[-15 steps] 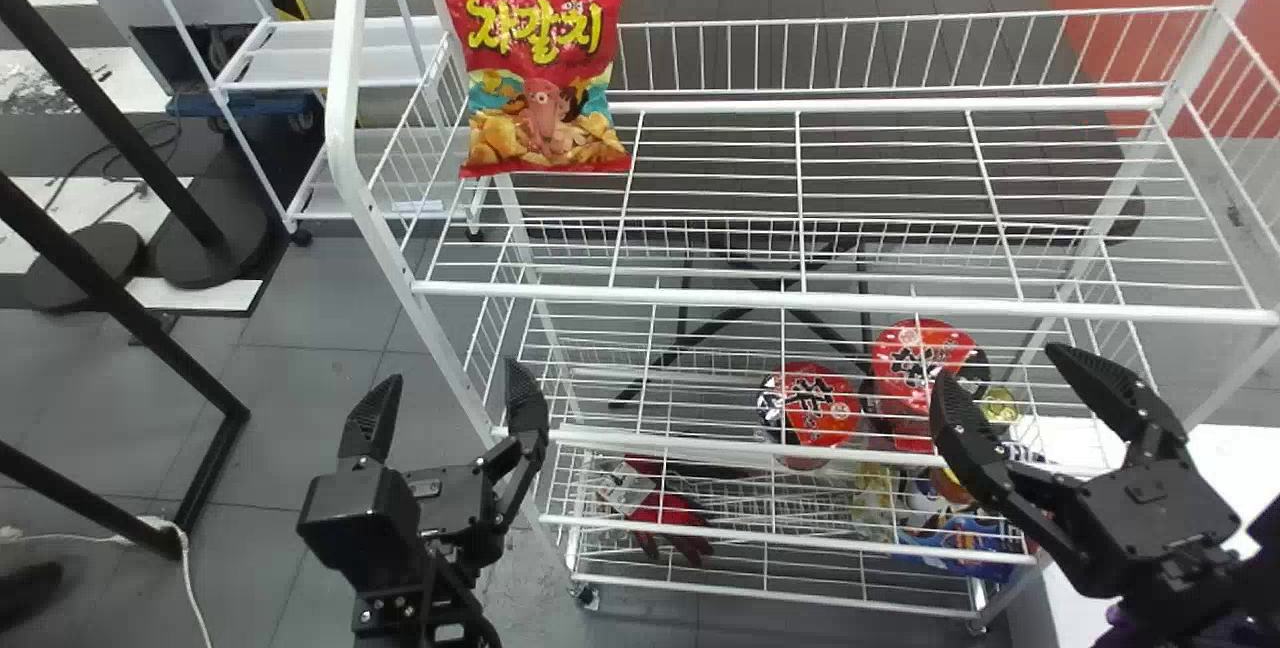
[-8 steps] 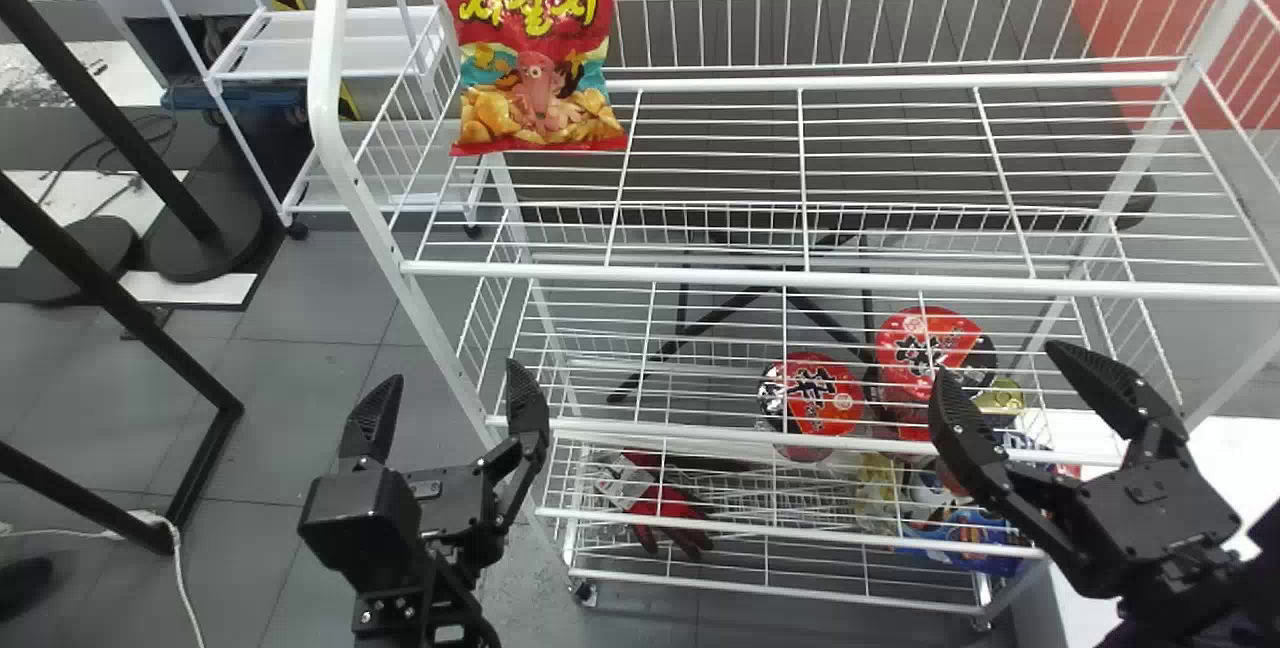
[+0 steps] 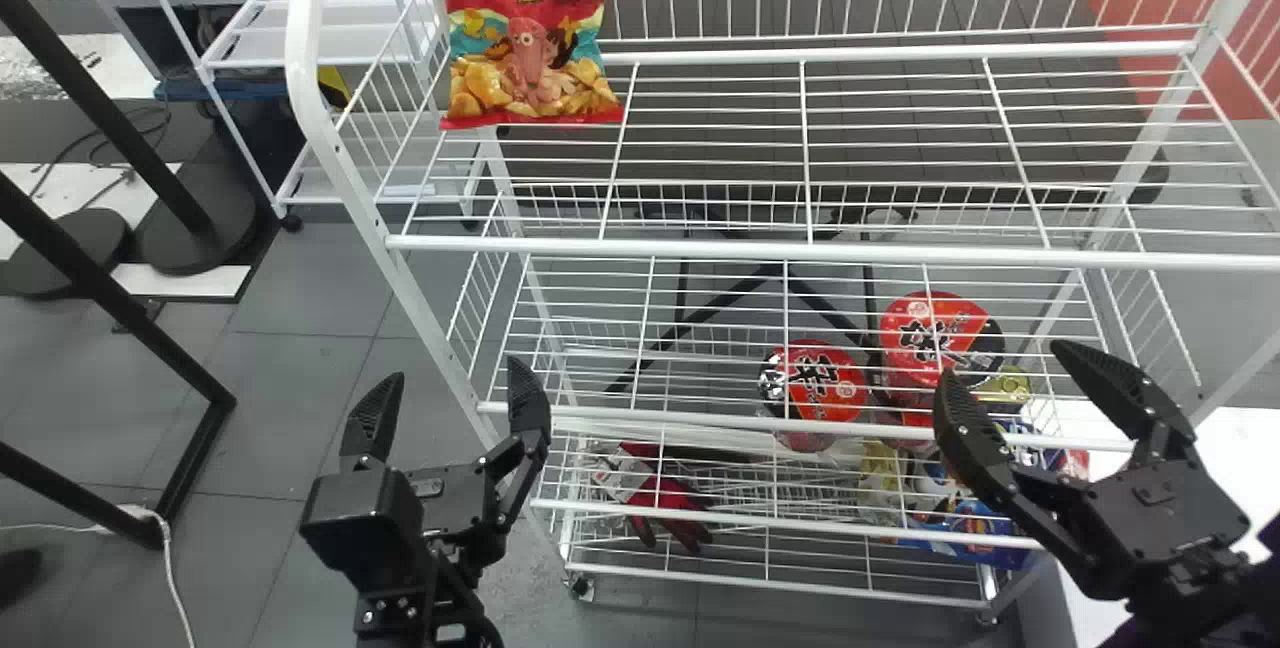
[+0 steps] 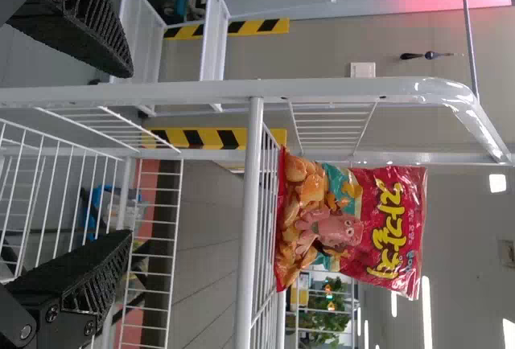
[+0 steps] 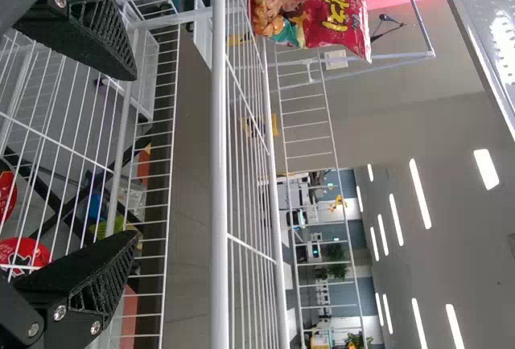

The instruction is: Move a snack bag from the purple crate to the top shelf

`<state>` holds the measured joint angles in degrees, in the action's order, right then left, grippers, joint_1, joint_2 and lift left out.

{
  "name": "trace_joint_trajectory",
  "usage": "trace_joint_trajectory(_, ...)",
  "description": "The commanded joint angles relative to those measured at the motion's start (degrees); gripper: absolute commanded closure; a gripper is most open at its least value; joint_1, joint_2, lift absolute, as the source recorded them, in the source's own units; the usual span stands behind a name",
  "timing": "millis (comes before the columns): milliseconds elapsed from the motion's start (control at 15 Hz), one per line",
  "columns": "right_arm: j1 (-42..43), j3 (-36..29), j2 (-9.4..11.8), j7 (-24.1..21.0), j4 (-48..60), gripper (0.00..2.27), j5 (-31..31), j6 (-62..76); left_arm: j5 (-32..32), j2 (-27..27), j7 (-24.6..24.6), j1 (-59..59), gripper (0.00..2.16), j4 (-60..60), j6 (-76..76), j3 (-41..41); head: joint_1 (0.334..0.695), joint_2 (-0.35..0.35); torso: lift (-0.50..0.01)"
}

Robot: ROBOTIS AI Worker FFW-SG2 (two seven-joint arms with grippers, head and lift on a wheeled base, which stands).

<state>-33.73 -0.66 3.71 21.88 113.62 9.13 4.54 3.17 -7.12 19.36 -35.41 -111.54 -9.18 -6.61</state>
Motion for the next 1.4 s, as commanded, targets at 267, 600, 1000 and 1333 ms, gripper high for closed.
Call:
trace_joint_trajectory(267, -0.2, 0.0, 0.1, 0.0, 0.1, 0.13, 0.0, 0.1, -0.3, 0.0, 0.1, -0.5, 0.12, -0.3, 0.0, -0.3, 0.695, 0.124, -0.185)
trace_joint_trajectory(600, -0.3, -0.1, 0.0, 0.0, 0.0, 0.14, 0.1, 0.1, -0.6, 0.0, 0.1, -0.5, 0.12, -0.5, 0.0, -0.5, 0.695, 0.117, -0.205)
trace_joint_trajectory(1000, -0.3, -0.1, -0.1, -0.1, -0.1, 0.14, 0.2, 0.1, -0.6, 0.0, 0.1, -0.5, 0.12, -0.5, 0.0, -0.6, 0.695, 0.116, -0.229)
trace_joint_trajectory(1333, 0.2, -0.7, 0.0, -0.1, -0.9, 0.14, 0.4, 0.4, -0.6, 0.0, 0.0, -0.2, 0.12, -0.2, 0.2, -0.6, 0.695, 0.113, -0.25)
